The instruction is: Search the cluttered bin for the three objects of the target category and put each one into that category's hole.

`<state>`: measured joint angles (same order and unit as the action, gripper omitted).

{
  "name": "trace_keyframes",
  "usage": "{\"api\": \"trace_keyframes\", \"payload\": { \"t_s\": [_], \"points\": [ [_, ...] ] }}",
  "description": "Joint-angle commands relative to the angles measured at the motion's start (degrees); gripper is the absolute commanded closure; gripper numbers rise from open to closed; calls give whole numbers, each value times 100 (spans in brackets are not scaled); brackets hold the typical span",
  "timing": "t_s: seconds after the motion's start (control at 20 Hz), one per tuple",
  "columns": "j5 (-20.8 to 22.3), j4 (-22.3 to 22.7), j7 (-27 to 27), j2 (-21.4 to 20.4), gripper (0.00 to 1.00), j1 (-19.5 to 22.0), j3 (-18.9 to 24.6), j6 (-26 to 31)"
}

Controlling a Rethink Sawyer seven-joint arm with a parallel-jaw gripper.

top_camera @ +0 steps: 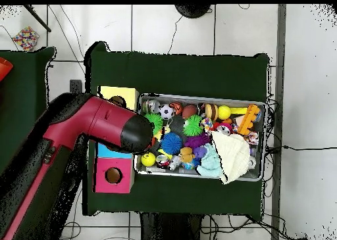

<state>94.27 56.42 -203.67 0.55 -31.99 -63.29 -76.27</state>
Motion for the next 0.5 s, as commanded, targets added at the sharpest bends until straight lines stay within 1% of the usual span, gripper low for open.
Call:
{"api": "trace_keyframes", "payload": {
  "t_s": [0.05, 0.4, 0.5],
  "points": [
    [-384, 279, -1798, -43, 100, 0, 513, 165],
    [-396, 262, -1794, -15, 100, 1, 513, 198],
    [-468, 276, -1765, -57, 100, 3, 520, 286]
  ]
}}
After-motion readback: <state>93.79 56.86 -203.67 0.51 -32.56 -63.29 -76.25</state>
